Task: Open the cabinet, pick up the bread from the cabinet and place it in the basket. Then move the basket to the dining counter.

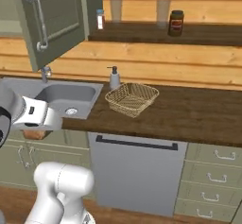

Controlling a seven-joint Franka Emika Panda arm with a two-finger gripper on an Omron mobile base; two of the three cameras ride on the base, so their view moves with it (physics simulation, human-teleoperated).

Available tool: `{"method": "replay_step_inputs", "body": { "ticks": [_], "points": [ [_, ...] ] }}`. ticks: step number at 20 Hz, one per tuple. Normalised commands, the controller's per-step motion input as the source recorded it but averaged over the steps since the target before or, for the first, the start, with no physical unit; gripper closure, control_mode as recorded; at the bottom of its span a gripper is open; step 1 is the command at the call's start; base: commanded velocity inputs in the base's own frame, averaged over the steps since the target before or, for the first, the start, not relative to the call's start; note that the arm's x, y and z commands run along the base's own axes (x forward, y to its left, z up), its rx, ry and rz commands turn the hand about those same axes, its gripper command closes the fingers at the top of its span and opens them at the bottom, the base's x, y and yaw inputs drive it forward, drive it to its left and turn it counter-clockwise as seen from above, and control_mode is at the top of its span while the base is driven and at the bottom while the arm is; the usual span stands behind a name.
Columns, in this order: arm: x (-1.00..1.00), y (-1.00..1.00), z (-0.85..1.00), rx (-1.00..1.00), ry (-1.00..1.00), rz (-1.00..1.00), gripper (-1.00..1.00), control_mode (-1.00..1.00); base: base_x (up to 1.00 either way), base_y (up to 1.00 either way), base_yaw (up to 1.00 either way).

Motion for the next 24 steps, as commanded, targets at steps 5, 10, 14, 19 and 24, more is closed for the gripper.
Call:
{"method": "replay_step_inputs", "body": {
  "ticks": [5, 10, 14, 19, 24],
  "points": [
    [0.00, 0.00, 0.00, 0.00, 0.00, 0.00, 1.00, 1.00, 0.54, -0.87, 0.00],
    [0.00, 0.00, 0.00, 0.00, 0.00, 0.00, 1.00, 1.00, 0.64, -0.65, 0.06],
    [0.00, 0.00, 0.00, 0.00, 0.00, 0.00, 1.00, 1.00, 0.05, -0.12, 0.28],
    [0.00, 0.00, 0.00, 0.00, 0.00, 0.00, 1.00, 1.00, 0.06, -0.09, 0.40],
    [0.00, 0.00, 0.00, 0.00, 0.00, 0.00, 1.00, 1.00, 0.37, -0.40, 0.19]
  ]
}}
